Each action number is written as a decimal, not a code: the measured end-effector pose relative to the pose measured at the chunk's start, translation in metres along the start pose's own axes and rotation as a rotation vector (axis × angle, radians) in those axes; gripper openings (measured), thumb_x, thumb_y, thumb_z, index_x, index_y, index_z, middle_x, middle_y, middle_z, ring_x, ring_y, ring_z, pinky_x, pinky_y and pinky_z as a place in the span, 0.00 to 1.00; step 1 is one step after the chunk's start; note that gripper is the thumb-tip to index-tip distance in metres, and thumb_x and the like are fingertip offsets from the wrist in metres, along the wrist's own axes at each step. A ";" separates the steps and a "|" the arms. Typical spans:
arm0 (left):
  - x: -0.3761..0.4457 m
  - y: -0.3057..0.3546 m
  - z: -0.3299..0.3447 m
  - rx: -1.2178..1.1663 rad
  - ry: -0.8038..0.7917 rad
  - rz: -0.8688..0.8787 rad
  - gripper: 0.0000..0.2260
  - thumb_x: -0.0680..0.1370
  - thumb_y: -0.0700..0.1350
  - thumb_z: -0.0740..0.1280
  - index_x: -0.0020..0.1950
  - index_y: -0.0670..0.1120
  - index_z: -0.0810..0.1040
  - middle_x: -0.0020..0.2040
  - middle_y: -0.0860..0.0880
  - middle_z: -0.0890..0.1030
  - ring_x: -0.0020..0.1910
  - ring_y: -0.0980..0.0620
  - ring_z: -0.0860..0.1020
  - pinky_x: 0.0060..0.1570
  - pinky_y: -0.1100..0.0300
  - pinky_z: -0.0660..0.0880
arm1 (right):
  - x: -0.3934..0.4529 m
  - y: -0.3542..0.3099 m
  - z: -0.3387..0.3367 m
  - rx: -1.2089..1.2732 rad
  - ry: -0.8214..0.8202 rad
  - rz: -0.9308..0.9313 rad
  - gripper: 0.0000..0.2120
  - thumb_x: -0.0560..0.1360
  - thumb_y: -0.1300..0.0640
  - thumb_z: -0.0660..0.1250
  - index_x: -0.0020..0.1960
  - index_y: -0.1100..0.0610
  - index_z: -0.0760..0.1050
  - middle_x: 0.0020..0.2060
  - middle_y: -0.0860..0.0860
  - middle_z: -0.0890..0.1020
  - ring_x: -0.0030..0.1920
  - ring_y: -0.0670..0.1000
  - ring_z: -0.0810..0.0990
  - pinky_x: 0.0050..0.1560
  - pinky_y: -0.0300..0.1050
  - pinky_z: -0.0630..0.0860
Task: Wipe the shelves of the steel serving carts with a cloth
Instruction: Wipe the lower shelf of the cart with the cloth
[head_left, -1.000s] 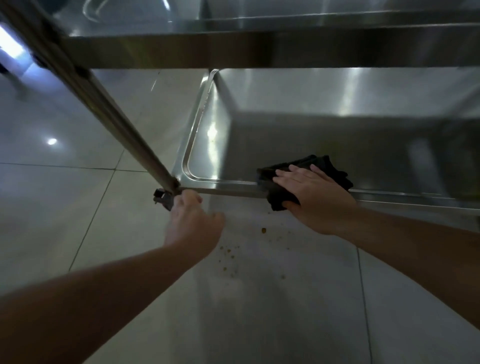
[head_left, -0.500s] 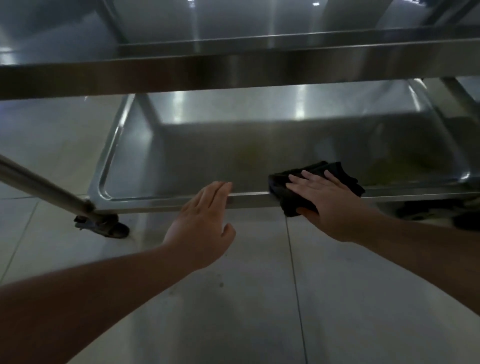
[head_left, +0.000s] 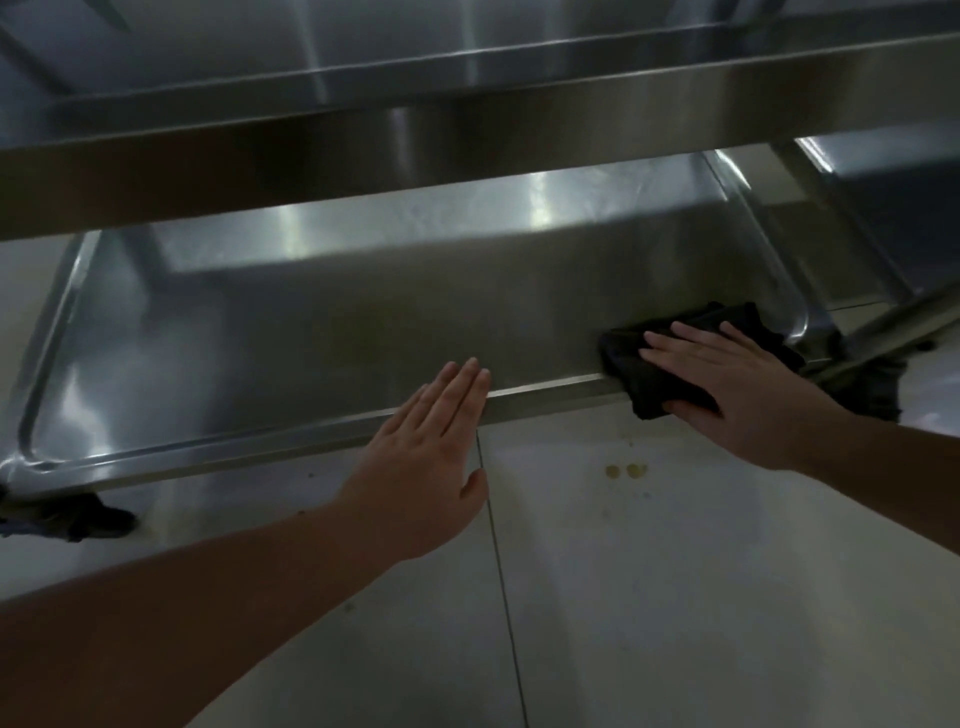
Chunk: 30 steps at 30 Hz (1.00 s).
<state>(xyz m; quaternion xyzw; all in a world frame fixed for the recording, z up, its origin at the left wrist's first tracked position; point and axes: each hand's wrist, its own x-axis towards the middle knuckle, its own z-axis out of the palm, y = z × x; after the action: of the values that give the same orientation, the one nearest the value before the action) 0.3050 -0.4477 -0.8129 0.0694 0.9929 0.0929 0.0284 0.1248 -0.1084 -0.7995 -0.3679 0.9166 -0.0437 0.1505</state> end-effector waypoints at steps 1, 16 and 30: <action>0.006 0.008 0.003 0.001 0.004 0.017 0.40 0.80 0.56 0.61 0.87 0.44 0.48 0.87 0.48 0.48 0.85 0.53 0.45 0.83 0.53 0.47 | -0.004 0.010 -0.001 0.003 -0.002 0.016 0.31 0.81 0.41 0.58 0.82 0.40 0.54 0.81 0.35 0.54 0.81 0.37 0.44 0.81 0.48 0.40; 0.060 0.095 0.041 0.038 -0.035 0.037 0.44 0.80 0.62 0.58 0.86 0.43 0.41 0.87 0.45 0.41 0.85 0.49 0.38 0.84 0.47 0.45 | -0.023 -0.006 0.001 0.098 0.060 0.265 0.33 0.80 0.35 0.42 0.83 0.42 0.52 0.82 0.37 0.53 0.82 0.41 0.43 0.81 0.53 0.36; 0.062 0.089 0.036 0.120 -0.053 0.078 0.47 0.75 0.60 0.65 0.86 0.42 0.47 0.87 0.45 0.49 0.86 0.47 0.47 0.82 0.46 0.50 | 0.034 0.037 -0.018 0.135 0.109 0.597 0.28 0.87 0.44 0.45 0.85 0.50 0.49 0.85 0.47 0.49 0.84 0.54 0.45 0.81 0.61 0.42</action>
<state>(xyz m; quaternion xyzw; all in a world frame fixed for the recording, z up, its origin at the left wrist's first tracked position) 0.2584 -0.3460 -0.8339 0.1119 0.9921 0.0325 0.0467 0.0718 -0.1052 -0.7977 -0.0684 0.9859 -0.0781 0.1315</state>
